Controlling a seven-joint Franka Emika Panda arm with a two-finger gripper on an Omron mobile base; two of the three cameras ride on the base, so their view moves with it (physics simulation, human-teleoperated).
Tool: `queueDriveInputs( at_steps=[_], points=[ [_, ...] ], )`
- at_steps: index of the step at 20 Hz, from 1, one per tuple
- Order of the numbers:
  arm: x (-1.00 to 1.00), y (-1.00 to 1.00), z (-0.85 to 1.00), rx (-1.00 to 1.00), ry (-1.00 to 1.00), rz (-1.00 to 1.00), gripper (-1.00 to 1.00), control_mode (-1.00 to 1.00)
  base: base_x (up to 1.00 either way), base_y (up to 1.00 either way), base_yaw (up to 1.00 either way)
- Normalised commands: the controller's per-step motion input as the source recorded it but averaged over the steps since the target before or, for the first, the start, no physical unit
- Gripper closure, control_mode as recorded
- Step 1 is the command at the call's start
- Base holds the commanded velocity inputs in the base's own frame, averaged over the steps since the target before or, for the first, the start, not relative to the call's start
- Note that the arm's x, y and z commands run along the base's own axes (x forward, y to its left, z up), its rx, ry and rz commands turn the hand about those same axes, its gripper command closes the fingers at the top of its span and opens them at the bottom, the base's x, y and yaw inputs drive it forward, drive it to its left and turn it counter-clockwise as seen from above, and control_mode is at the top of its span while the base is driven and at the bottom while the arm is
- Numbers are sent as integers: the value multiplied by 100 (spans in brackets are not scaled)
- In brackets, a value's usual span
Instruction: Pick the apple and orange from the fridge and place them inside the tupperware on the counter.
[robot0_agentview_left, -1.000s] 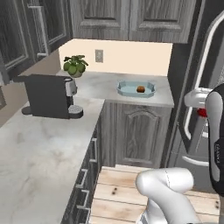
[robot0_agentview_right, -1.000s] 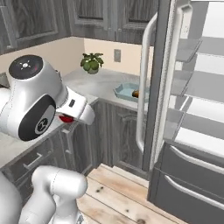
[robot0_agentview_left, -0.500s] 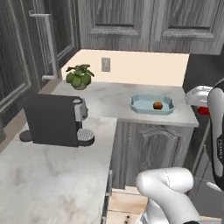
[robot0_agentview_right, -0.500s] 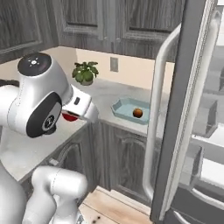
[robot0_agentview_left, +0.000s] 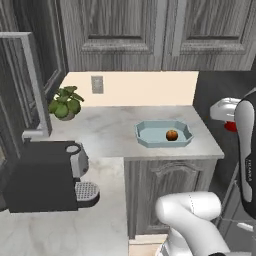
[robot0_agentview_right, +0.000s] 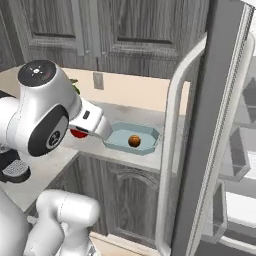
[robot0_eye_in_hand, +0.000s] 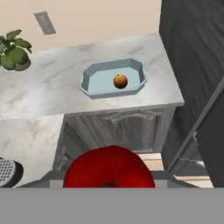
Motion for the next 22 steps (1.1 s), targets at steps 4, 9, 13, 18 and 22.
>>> queueDriveInputs(
  at_steps=[4,9,13,18,22],
  points=[
    [0,0,0,0,0,0,100,100,92,14,-33],
    [0,0,0,0,0,0,100,100,100,21,-6],
    [37,27,-43,0,44,7,100,-100,23,7,0],
    [21,55,-89,-9,52,7,100,-100,0,0,0],
    [19,34,-91,0,8,3,100,-100,0,0,0]
  ],
)
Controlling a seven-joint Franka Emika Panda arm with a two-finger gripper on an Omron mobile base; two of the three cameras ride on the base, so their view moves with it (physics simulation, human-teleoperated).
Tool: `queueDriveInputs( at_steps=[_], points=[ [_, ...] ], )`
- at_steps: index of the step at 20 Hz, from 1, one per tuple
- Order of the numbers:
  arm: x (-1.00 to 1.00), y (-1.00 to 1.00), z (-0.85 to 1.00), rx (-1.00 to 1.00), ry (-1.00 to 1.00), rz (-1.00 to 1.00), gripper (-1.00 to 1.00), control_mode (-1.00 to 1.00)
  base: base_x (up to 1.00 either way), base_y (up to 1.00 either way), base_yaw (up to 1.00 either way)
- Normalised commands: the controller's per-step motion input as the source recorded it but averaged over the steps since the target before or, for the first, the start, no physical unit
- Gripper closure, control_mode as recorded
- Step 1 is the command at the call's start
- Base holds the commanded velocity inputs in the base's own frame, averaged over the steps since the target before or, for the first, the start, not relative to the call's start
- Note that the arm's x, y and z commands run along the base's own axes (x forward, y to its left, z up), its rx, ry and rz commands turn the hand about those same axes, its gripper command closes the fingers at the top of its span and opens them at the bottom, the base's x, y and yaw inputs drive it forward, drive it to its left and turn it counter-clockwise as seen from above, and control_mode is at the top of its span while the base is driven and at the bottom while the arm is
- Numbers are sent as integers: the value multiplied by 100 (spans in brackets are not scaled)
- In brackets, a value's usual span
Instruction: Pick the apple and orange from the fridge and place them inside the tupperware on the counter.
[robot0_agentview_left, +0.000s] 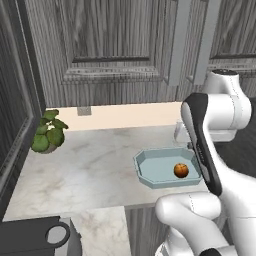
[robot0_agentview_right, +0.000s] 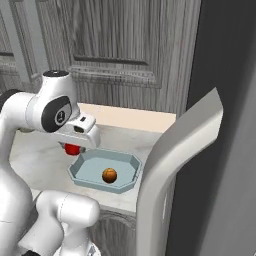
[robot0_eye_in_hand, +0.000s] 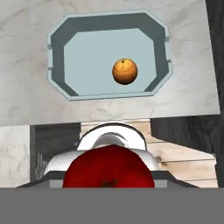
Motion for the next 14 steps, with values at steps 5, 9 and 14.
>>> queueDriveInputs(
  at_steps=[5,9,14],
  points=[
    [35,25,-90,-2,2,1,100,-100,0,0,0],
    [65,29,-73,-10,12,0,100,-100,0,0,0],
    [62,21,-66,-3,15,0,100,-100,0,0,0]
  ],
)
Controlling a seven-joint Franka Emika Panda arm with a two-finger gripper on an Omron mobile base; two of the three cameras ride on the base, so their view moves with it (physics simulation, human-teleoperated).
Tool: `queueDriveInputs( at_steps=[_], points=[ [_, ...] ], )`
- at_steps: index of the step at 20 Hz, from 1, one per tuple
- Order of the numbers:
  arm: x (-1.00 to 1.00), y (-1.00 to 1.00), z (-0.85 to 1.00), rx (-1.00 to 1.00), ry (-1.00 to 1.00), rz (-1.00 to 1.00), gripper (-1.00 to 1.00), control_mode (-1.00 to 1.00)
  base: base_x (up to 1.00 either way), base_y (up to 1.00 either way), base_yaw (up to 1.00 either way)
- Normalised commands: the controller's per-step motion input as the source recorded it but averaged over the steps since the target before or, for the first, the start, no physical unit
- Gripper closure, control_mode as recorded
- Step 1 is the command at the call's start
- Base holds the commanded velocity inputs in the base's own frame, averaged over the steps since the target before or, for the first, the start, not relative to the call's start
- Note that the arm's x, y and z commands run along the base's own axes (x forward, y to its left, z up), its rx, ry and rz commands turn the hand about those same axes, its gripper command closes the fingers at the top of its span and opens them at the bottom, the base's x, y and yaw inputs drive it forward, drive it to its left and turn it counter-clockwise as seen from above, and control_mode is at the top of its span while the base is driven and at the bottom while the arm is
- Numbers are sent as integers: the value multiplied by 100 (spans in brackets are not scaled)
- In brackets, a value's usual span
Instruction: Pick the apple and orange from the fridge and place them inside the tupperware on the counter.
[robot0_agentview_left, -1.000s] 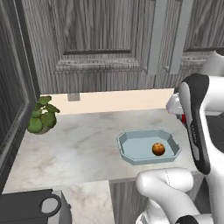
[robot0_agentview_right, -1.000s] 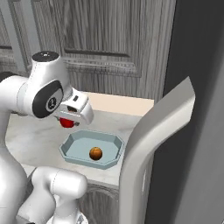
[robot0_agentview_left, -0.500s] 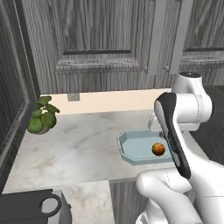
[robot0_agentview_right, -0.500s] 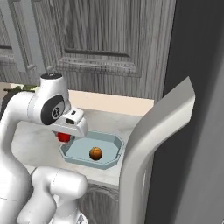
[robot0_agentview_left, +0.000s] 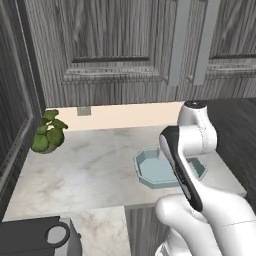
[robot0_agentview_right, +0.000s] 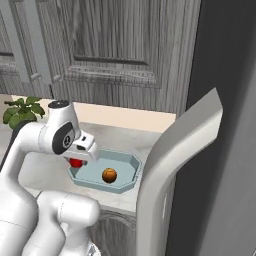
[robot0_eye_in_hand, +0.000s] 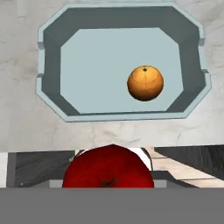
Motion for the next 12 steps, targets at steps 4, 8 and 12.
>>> queueDriveInputs(
  at_steps=[4,8,12],
  points=[
    [60,7,-70,-2,11,0,100,-100,0,0,0],
    [63,6,-62,-2,20,0,100,-100,0,0,0],
    [57,1,-54,0,16,0,100,-100,0,0,0]
  ],
)
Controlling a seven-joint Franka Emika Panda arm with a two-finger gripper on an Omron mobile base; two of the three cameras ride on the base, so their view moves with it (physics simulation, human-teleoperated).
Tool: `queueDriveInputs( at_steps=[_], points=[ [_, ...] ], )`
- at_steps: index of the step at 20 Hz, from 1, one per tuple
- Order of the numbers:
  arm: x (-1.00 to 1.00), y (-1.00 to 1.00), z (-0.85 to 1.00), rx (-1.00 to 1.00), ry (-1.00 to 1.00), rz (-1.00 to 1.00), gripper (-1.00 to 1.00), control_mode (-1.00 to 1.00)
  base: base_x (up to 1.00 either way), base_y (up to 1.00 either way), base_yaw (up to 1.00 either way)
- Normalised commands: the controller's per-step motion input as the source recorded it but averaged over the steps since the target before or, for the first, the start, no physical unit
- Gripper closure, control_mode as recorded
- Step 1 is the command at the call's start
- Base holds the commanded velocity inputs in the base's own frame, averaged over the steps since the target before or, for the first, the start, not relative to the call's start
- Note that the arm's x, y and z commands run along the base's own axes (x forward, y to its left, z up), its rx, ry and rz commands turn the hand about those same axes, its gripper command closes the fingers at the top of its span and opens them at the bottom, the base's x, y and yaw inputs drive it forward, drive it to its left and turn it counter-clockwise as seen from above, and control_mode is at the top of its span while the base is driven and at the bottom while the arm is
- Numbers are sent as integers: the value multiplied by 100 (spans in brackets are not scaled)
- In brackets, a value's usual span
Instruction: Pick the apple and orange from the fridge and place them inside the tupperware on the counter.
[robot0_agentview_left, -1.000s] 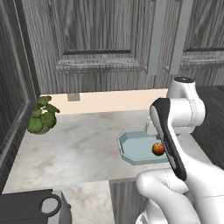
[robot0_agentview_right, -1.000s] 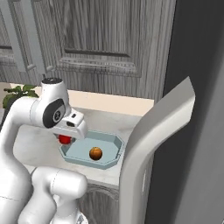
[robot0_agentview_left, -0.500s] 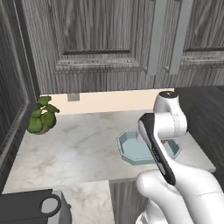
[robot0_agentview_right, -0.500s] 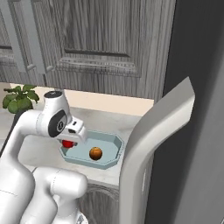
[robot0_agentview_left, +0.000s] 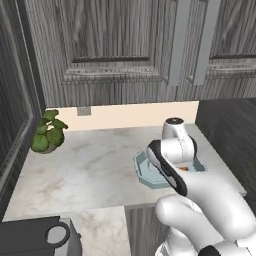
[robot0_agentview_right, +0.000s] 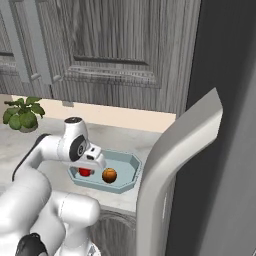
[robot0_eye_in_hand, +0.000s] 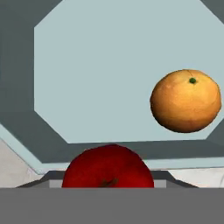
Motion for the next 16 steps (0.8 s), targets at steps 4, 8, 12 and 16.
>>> queueDriveInputs(
  at_steps=[4,8,12,16],
  points=[
    [55,0,-49,0,8,0,100,-100,0,0,0],
    [51,0,-47,0,4,0,100,-100,0,0,0],
    [40,2,-53,0,0,0,-100,-100,0,0,0],
    [28,0,-37,0,0,0,-100,-100,0,0,0]
  ],
)
